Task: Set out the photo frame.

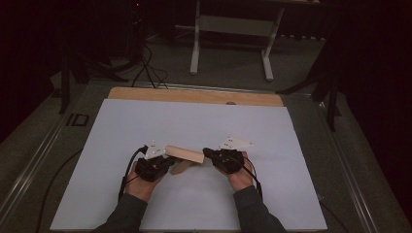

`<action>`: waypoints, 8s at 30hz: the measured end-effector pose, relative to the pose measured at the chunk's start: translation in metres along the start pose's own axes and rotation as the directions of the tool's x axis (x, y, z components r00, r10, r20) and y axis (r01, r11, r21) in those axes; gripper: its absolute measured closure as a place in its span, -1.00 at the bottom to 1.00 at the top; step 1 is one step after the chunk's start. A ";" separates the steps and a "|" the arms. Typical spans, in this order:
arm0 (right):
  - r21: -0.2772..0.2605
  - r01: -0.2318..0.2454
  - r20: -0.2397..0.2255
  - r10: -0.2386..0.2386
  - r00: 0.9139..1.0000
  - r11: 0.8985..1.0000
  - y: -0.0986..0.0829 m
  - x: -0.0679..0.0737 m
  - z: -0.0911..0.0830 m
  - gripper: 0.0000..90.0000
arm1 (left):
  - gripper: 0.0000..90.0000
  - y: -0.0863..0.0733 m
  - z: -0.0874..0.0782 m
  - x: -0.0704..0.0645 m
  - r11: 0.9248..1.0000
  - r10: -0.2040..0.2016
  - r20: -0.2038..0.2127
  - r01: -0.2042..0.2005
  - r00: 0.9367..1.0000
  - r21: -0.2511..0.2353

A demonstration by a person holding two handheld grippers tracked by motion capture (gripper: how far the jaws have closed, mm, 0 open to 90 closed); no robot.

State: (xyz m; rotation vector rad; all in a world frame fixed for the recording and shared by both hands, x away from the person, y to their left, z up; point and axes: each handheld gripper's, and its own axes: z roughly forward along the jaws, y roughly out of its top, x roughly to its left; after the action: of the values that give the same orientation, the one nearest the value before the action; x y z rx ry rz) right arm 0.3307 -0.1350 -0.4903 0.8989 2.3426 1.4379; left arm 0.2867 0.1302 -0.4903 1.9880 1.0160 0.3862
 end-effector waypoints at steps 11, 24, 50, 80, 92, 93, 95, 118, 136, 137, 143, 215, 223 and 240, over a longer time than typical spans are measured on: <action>0.008 0.017 -0.004 -0.017 1.000 1.000 0.000 0.002 -0.001 0.95 | 0.99 0.003 0.000 -0.005 1.000 0.009 0.015 -0.009 1.000 -0.005; 0.012 0.030 -0.005 -0.030 1.000 0.999 0.000 0.003 -0.002 0.96 | 0.99 0.004 0.000 -0.008 1.000 0.016 0.024 -0.016 1.000 -0.011; 0.027 0.092 -0.039 -0.091 0.995 0.995 0.002 0.015 0.000 0.96 | 0.99 0.005 0.003 -0.012 1.000 0.028 0.032 -0.028 0.999 -0.005; 0.040 0.146 -0.099 -0.142 0.985 0.988 0.003 0.027 0.003 0.98 | 0.99 0.003 0.005 -0.010 1.000 0.014 0.029 -0.015 0.999 0.004; 0.043 0.159 -0.123 -0.153 0.981 0.986 0.004 0.034 0.005 0.98 | 0.99 0.002 0.005 -0.006 1.000 0.002 0.019 -0.002 1.000 0.006; 0.041 0.161 -0.125 -0.154 0.980 0.986 0.004 0.035 0.006 0.99 | 0.99 0.002 0.005 -0.006 1.000 0.000 0.019 0.000 1.000 0.005; 0.042 0.162 -0.128 -0.156 0.979 0.986 0.004 0.036 0.006 0.98 | 0.99 0.002 0.005 -0.005 1.000 -0.004 0.021 0.004 1.000 0.004; 0.039 0.179 -0.146 -0.171 0.974 0.983 0.005 0.047 0.011 0.99 | 0.99 0.001 0.005 0.001 0.999 -0.038 0.017 0.038 0.999 -0.002; 0.039 0.178 -0.132 -0.171 0.976 0.983 0.005 0.046 0.011 0.81 | 0.85 0.000 -0.002 0.010 0.997 -0.076 -0.009 0.075 0.997 -0.026; 0.038 0.177 -0.131 -0.171 0.977 0.983 0.006 0.045 0.010 0.79 | 0.82 0.000 -0.003 0.012 0.996 -0.083 -0.014 0.082 0.996 -0.032; 0.030 0.160 -0.112 -0.156 0.981 0.987 0.007 0.040 0.006 0.65 | 0.61 0.000 -0.013 0.017 0.991 -0.118 -0.051 0.115 0.992 -0.063; 0.012 0.085 -0.067 -0.084 0.994 0.996 0.010 0.019 -0.005 0.13 | -0.28 0.020 -0.012 -0.014 0.991 -0.112 0.038 0.114 0.993 -0.066; 0.013 0.086 -0.069 -0.085 0.994 0.996 0.010 0.019 -0.005 0.13 | -0.26 0.019 -0.002 -0.015 0.990 -0.134 0.032 0.136 0.990 -0.042; 0.006 0.085 -0.066 -0.084 0.994 0.996 0.011 0.018 -0.007 0.13 | -0.08 0.017 0.004 -0.013 0.987 -0.155 0.047 0.157 0.987 -0.028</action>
State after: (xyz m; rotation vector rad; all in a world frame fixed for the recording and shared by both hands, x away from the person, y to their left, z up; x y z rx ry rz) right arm 0.3175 -0.1257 -0.4756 0.7561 2.4051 1.4452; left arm 0.2899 0.1119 -0.4777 1.8665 1.1217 0.2694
